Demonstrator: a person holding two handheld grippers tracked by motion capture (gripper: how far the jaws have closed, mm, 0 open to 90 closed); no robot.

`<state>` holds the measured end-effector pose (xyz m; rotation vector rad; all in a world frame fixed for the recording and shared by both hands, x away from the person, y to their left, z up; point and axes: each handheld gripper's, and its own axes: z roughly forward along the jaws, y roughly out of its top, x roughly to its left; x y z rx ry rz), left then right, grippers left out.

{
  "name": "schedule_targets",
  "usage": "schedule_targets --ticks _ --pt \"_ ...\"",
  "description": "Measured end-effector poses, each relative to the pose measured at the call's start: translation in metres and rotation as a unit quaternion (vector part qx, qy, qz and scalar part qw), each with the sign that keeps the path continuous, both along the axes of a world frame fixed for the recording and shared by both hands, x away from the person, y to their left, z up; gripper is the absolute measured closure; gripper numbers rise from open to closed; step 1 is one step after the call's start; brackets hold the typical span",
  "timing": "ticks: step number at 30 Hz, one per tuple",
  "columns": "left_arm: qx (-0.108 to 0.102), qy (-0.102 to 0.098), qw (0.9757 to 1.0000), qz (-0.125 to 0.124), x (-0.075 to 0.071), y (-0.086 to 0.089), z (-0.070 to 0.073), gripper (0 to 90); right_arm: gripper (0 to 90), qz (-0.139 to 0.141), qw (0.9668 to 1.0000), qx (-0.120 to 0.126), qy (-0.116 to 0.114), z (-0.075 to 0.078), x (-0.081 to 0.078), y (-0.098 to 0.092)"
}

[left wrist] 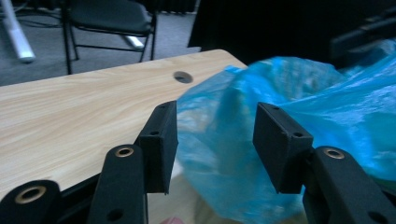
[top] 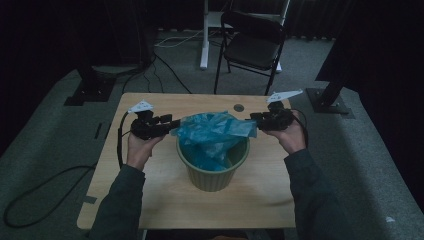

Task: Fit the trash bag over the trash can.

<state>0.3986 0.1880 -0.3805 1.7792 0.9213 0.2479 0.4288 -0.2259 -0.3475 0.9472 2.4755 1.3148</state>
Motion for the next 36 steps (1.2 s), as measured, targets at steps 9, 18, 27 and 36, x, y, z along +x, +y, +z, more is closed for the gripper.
schedule_targets --ticks 9,18,27,36 --pt "0.005 0.013 0.9996 -0.024 -0.012 -0.005 -0.004 52.0 58.8 0.026 0.9994 0.008 0.021 -0.010 -0.001 0.010" --pt "-0.001 0.029 0.9991 -0.032 -0.018 -0.006 -0.005 66.7 70.4 0.046 0.9980 0.014 0.040 -0.015 -0.008 0.006" --pt "-0.006 0.029 0.9990 -0.032 -0.028 -0.002 0.000 77.7 82.8 0.057 0.9974 0.023 0.037 -0.010 -0.027 -0.004" --pt "-0.012 0.028 0.9988 -0.039 -0.042 0.004 0.001 86.4 89.9 0.067 0.9970 0.009 0.039 -0.012 -0.044 -0.008"
